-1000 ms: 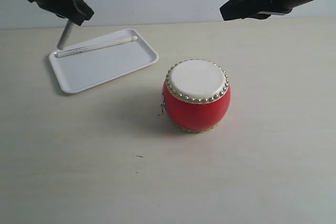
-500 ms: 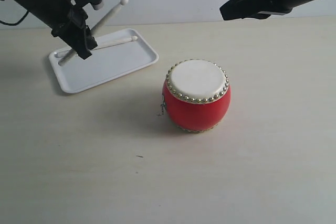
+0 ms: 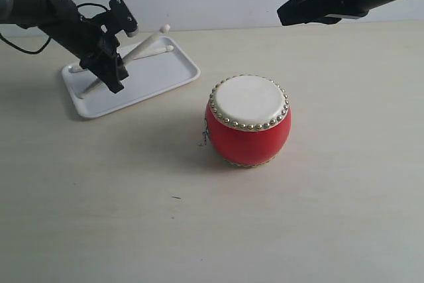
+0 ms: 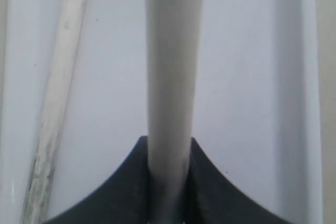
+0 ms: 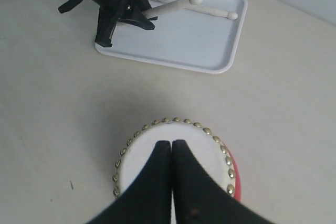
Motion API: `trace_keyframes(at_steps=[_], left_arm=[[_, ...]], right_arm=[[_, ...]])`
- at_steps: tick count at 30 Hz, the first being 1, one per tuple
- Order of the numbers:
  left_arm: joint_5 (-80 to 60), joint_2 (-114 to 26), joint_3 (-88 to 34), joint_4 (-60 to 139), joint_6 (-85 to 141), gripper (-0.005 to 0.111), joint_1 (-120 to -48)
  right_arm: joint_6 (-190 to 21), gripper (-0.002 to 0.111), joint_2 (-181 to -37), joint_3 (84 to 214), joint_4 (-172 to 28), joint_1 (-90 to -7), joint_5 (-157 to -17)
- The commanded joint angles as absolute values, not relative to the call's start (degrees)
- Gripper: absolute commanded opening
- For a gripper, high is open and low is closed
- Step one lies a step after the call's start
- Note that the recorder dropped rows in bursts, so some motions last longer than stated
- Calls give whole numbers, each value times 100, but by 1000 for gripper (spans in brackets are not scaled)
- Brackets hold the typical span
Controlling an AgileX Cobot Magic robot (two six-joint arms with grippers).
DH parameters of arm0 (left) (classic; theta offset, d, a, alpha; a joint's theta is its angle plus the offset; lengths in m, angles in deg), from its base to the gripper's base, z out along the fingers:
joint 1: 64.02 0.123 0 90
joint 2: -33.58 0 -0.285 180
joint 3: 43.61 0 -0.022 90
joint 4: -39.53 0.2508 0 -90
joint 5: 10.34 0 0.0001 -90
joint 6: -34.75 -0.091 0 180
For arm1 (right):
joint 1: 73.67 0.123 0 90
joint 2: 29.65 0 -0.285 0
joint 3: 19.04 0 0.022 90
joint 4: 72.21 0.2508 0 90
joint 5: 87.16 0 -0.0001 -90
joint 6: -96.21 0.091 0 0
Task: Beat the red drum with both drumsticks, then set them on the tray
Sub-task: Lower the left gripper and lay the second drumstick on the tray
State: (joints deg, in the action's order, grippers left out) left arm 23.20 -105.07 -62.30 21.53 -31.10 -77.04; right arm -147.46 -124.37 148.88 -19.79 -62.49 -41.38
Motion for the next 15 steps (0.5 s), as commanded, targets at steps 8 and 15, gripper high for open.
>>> trace_keyframes(at_steps=[8,15], left_arm=[[1688,-10769,-6272,1296,-2911,0,-7728],[1605,-10792,-6272,1184,-2924,0,-7828]], right_arm=[[-14765,0,-12413,14862,-1948,-6279,-4152],[-14765,0,-12413,14862,-1948,-6279,-4152]])
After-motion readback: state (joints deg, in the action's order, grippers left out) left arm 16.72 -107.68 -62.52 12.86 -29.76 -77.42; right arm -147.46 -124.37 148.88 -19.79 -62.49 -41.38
